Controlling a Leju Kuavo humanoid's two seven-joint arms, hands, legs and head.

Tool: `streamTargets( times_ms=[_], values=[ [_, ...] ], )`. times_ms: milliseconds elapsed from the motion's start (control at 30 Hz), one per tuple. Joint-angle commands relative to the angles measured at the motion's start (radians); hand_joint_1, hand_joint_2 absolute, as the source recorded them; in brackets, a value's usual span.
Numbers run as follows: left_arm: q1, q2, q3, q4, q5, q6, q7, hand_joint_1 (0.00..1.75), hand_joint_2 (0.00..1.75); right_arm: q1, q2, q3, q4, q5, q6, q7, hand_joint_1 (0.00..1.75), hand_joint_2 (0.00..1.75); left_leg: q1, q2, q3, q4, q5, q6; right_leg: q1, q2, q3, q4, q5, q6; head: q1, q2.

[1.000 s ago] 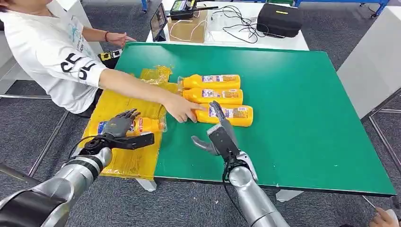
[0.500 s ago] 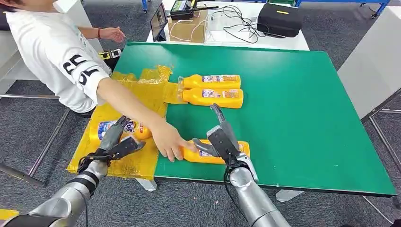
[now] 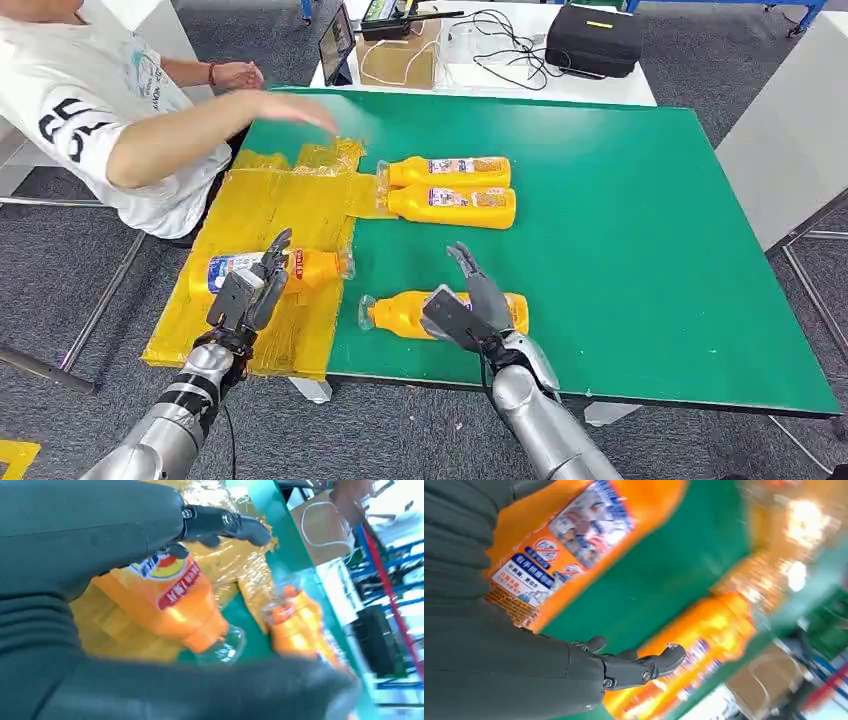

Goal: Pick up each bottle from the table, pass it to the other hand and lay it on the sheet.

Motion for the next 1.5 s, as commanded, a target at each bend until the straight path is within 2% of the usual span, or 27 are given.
streamTargets(
  times_ms=[33, 167, 200, 433, 767, 800, 833, 900, 967, 1133, 1267, 1400, 1500],
  values=[
    [-0.038, -0.068, 0.098, 0.053, 0.015, -0.011, 0.007, 0.00, 0.00, 0.021, -0.065, 0.055, 0.022, 0.048, 0.005, 0.042, 0.00, 1.75, 0.000, -0.001, 0.000, 0.000, -0.001, -0.001, 0.001, -0.001, 0.001, 0.000, -0.001, -0.001, 0.000, 0.000],
    [-0.040, -0.085, 0.118, 0.045, 0.029, -0.030, 0.032, 0.00, 0.00, 0.032, -0.089, 0.056, 0.008, 0.121, -0.003, 0.101, 0.00, 1.75, 0.002, -0.002, 0.002, 0.000, -0.001, -0.001, 0.002, -0.004, 0.003, -0.001, -0.002, -0.002, 0.000, 0.000],
    [-0.036, -0.089, 0.112, 0.032, 0.026, -0.042, 0.033, 0.00, 1.75, 0.039, -0.101, 0.056, -0.001, 0.146, 0.002, 0.118, 0.00, 1.75, 0.002, -0.002, 0.001, 0.000, -0.001, -0.001, 0.002, -0.004, 0.002, -0.001, -0.002, -0.001, 0.000, 0.000],
    [-0.013, -0.113, 0.072, -0.053, 0.012, -0.086, 0.050, 0.00, 1.75, -0.002, -0.201, 0.080, 0.015, 0.294, 0.110, 0.218, 0.00, 1.75, 0.002, -0.003, 0.002, 0.000, -0.001, -0.001, 0.002, -0.004, 0.004, -0.002, -0.001, -0.001, 0.000, 0.000],
    [-0.004, -0.117, 0.064, -0.067, 0.022, -0.117, 0.052, 0.00, 1.75, -0.056, -0.237, 0.109, 0.055, 0.352, 0.174, 0.253, 0.00, 1.75, 0.001, 0.000, 0.002, 0.000, 0.000, 0.001, 0.001, 0.000, 0.004, -0.003, 0.000, 0.000, 0.000, 0.000],
    [-0.008, -0.117, 0.061, -0.063, 0.019, -0.117, 0.051, 0.00, 1.75, -0.070, -0.241, 0.108, 0.073, 0.338, 0.200, 0.243, 1.69, 1.75, 0.000, 0.001, 0.002, 0.000, 0.000, 0.001, 0.001, 0.000, 0.003, -0.002, 0.001, 0.000, 0.000, 0.000],
    [-0.012, -0.116, 0.058, -0.058, 0.020, -0.126, 0.045, 0.00, 1.75, -0.088, -0.249, 0.120, 0.097, 0.338, 0.229, 0.232, 1.75, 1.75, 0.000, 0.001, 0.003, 0.000, 0.000, 0.001, 0.001, 0.000, 0.004, -0.002, 0.001, 0.000, -0.001, 0.000],
    [-0.025, -0.116, 0.052, -0.044, 0.017, -0.129, 0.039, 0.00, 1.75, -0.114, -0.256, 0.125, 0.140, 0.293, 0.283, 0.178, 1.75, 1.75, 0.001, 0.001, 0.003, 0.001, -0.001, 0.000, 0.002, -0.001, 0.004, -0.002, 0.000, -0.001, 0.000, 0.000],
    [-0.037, -0.117, 0.045, -0.028, 0.014, -0.129, 0.038, 0.00, 1.75, -0.123, -0.258, 0.127, 0.163, 0.265, 0.291, 0.153, 1.75, 1.75, 0.001, 0.001, 0.002, 0.001, 0.000, 0.001, 0.002, -0.001, 0.003, -0.003, 0.001, 0.000, -0.001, 0.000],
    [-0.041, -0.118, 0.045, -0.022, 0.013, -0.121, 0.037, 0.00, 1.75, -0.124, -0.257, 0.134, 0.167, 0.257, 0.290, 0.148, 1.75, 1.75, 0.001, 0.000, 0.002, 0.000, 0.001, 0.001, 0.002, -0.002, 0.003, -0.003, 0.001, 0.000, 0.000, 0.000],
    [-0.065, -0.117, 0.029, 0.013, 0.002, -0.101, 0.046, 0.00, 1.75, -0.115, -0.240, 0.116, 0.172, 0.186, 0.264, 0.124, 1.75, 1.75, 0.001, -0.001, 0.003, 0.000, 0.001, 0.001, 0.002, -0.003, 0.004, -0.003, 0.001, 0.000, 0.000, 0.000],
    [-0.066, -0.117, 0.028, 0.014, 0.002, -0.100, 0.046, 0.00, 1.75, -0.113, -0.239, 0.116, 0.173, 0.185, 0.264, 0.123, 1.75, 1.75, 0.001, 0.000, 0.003, 0.000, 0.001, 0.001, 0.002, -0.002, 0.005, -0.003, 0.001, 0.000, 0.000, 0.000],
    [-0.074, -0.122, 0.024, 0.017, 0.008, -0.082, 0.049, 0.00, 1.75, -0.068, -0.201, 0.037, 0.118, 0.089, 0.183, 0.076, 1.75, 1.75, 0.001, -0.001, 0.003, 0.000, 0.001, 0.001, 0.002, -0.002, 0.005, -0.003, 0.001, 0.000, 0.000, 0.000]
  ],
)
